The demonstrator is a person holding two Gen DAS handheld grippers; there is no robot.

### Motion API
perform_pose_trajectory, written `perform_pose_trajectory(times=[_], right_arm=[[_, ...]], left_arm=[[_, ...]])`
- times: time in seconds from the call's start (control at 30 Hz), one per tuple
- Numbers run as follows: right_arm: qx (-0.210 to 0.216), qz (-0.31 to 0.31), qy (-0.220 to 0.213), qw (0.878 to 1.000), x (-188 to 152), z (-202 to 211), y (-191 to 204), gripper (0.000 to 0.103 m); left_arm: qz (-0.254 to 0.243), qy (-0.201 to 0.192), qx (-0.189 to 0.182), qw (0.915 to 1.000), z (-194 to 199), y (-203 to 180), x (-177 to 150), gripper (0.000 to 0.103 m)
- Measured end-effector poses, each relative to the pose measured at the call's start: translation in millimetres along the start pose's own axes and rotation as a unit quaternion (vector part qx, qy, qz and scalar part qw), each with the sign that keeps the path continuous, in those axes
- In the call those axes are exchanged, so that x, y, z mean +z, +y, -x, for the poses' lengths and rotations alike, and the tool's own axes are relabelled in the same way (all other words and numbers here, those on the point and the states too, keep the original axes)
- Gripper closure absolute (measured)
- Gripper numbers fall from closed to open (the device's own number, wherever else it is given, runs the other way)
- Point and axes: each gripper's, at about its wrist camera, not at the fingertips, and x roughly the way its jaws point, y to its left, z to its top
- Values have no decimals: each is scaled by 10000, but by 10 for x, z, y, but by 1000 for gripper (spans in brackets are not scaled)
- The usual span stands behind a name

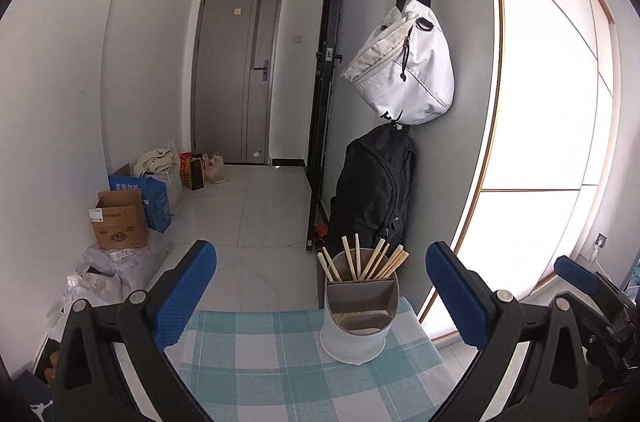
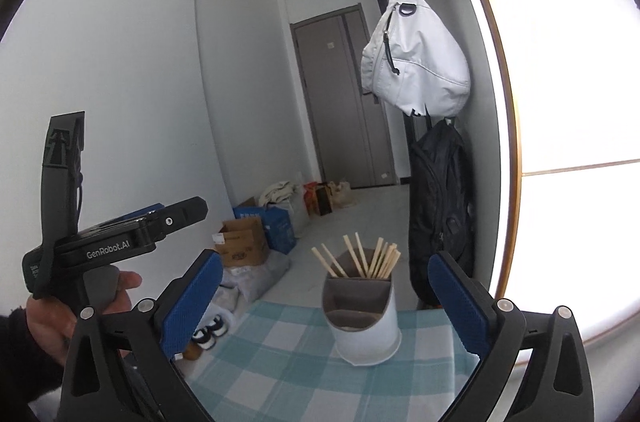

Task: Organize utensils

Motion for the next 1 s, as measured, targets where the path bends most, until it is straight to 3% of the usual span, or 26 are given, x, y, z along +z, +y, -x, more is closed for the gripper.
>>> perform_pose_trajectory(times=[0.27, 0.43, 0.73, 1.0], right_arm=[[-46, 182, -206, 9996, -421, -5, -28, 0], [-114, 205, -73, 9997, -624, -143, -89, 0], [-40, 423, -121, 9990, -877, -251, -32, 0], [-115, 275, -7, 9996, -938, -362, -111, 0]], left_arm=[[-52, -168, 470, 9987, 57, 135, -386, 1], [-164, -154, 638, 9977, -53, 174, -657, 1], [-143, 535, 648, 9964, -444, 171, -1026, 1], [-185, 607, 669, 9957, -473, 132, -1058, 1]])
